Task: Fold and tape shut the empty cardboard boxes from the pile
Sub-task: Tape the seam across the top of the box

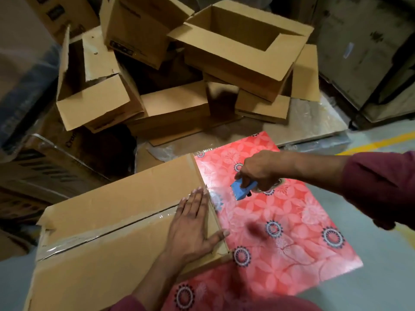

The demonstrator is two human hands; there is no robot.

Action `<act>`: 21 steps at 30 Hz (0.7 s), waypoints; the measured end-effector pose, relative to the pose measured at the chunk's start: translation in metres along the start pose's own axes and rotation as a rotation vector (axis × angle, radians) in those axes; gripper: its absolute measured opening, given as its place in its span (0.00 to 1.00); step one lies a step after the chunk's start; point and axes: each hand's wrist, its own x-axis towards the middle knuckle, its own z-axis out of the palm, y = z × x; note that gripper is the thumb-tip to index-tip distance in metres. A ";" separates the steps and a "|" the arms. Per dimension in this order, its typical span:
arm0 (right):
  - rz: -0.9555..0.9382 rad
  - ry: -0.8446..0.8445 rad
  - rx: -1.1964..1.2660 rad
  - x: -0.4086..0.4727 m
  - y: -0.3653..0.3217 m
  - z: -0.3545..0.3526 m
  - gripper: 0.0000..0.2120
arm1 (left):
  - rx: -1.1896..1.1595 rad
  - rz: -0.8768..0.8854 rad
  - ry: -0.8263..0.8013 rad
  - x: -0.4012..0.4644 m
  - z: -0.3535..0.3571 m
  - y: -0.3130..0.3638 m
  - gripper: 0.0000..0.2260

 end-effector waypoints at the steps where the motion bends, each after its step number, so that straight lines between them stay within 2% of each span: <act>1: -0.010 0.018 0.033 0.008 -0.004 0.009 0.23 | 0.012 -0.010 -0.009 0.001 -0.003 0.000 0.54; 4: -0.054 0.053 0.112 0.035 -0.016 0.032 0.22 | 0.103 0.009 0.011 0.011 -0.021 0.001 0.53; 6: -0.084 0.081 0.126 0.047 -0.022 0.036 0.18 | 0.180 0.067 0.023 0.023 -0.030 -0.002 0.51; 8: -0.090 0.123 0.112 0.055 -0.025 0.036 0.13 | 0.230 0.107 -0.010 0.036 -0.035 -0.008 0.48; 11: -0.078 0.127 0.031 0.066 -0.034 0.031 0.12 | 0.260 0.179 -0.070 0.050 -0.034 -0.013 0.47; 16: 0.003 0.047 0.123 0.089 -0.039 0.033 0.14 | 0.373 0.284 -0.131 0.067 -0.039 -0.011 0.43; 19: 0.219 -0.079 0.316 0.095 -0.024 0.083 0.09 | 0.425 0.371 -0.184 0.079 -0.047 -0.001 0.42; 21: 0.171 -0.153 0.350 0.095 -0.013 0.110 0.08 | 0.497 0.408 -0.250 0.088 -0.053 0.005 0.44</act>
